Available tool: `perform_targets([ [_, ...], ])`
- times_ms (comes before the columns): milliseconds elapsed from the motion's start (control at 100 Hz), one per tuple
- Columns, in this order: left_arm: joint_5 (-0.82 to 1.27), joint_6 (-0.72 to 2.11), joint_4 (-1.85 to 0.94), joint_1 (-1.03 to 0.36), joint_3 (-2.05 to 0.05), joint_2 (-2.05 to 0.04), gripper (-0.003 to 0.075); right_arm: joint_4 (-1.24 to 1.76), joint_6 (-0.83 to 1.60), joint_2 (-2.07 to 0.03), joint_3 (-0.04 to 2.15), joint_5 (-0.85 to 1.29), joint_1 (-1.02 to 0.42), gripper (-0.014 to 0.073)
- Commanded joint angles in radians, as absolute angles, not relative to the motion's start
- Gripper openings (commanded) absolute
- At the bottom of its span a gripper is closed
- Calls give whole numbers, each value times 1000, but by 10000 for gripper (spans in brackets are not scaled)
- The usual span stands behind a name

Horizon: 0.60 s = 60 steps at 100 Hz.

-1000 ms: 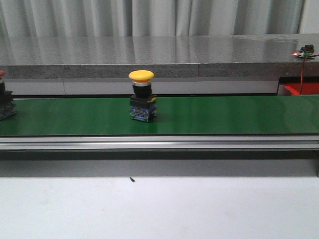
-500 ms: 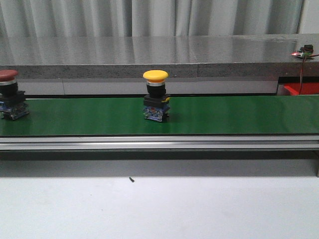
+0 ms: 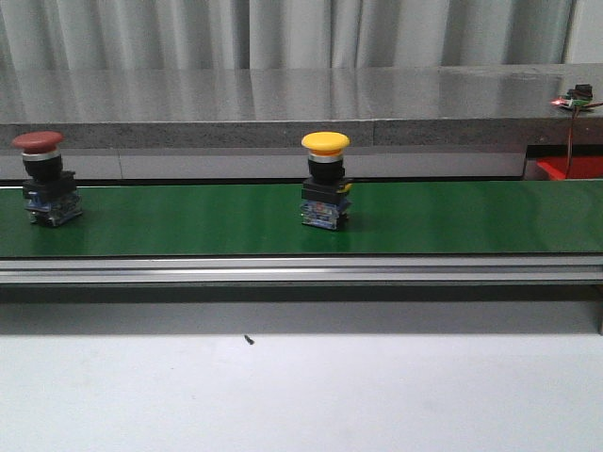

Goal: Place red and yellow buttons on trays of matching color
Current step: 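Move the right gripper above the yellow button arriving on the belt, then close the right gripper on the yellow button and lift it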

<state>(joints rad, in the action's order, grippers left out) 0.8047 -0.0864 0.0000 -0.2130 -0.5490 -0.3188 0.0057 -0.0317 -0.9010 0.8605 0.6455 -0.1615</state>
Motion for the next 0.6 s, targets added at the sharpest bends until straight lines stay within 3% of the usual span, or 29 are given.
perform_targets([
  [0, 735, -90, -6, -220, -574, -327, -20, 14, -20, -967, 955, 623, -208, 56],
  [290, 735, -90, -6, -220, -574, -327, -20, 15, -19, -1222, 1166, 786, -348, 498],
  [590, 735, -90, -6, -220, -574, -327, -20, 45, 85, -1447, 1362, 941, -443, 527],
])
